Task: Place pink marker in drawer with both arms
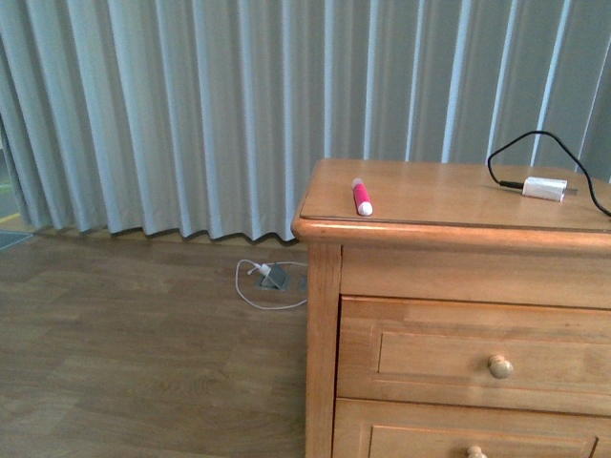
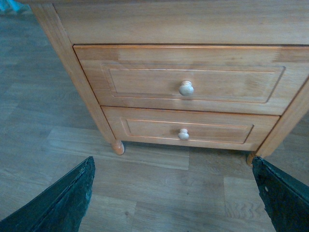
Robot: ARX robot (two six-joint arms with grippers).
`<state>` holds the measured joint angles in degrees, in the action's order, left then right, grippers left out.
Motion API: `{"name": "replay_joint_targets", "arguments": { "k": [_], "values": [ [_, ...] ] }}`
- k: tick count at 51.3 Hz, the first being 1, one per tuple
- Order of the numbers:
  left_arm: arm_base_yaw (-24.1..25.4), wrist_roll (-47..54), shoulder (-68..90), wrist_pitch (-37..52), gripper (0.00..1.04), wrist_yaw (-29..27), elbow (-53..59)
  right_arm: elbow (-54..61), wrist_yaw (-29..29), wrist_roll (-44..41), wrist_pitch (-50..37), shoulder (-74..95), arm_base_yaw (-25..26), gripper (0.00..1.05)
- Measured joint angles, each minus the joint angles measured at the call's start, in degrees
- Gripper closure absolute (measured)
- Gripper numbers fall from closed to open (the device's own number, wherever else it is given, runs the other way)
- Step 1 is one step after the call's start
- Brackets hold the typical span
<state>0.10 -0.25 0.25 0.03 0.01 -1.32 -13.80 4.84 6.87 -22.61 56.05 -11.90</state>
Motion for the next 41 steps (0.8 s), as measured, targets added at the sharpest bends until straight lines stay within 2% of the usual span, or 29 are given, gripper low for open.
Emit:
{"name": "replay_joint_targets", "arguments": {
  "k": [15, 25, 41],
  "values": [
    [0.0, 0.0, 0.0, 0.0, 0.06, 0.0, 0.0, -19.04, 4.55, -2.56, -14.51, 38.6, -1.99, 0.08],
    [0.0, 0.0, 0.0, 0.0, 0.06, 0.0, 0.0, -28.2, 4.83, -4.07, -18.62, 52.15, -0.24, 0.08],
    [0.0, 0.0, 0.0, 0.0, 0.06, 0.0, 0.0, -38.34, 5.53, -5.07, -22.23, 64.98, 1.77, 0.08]
  ]
}}
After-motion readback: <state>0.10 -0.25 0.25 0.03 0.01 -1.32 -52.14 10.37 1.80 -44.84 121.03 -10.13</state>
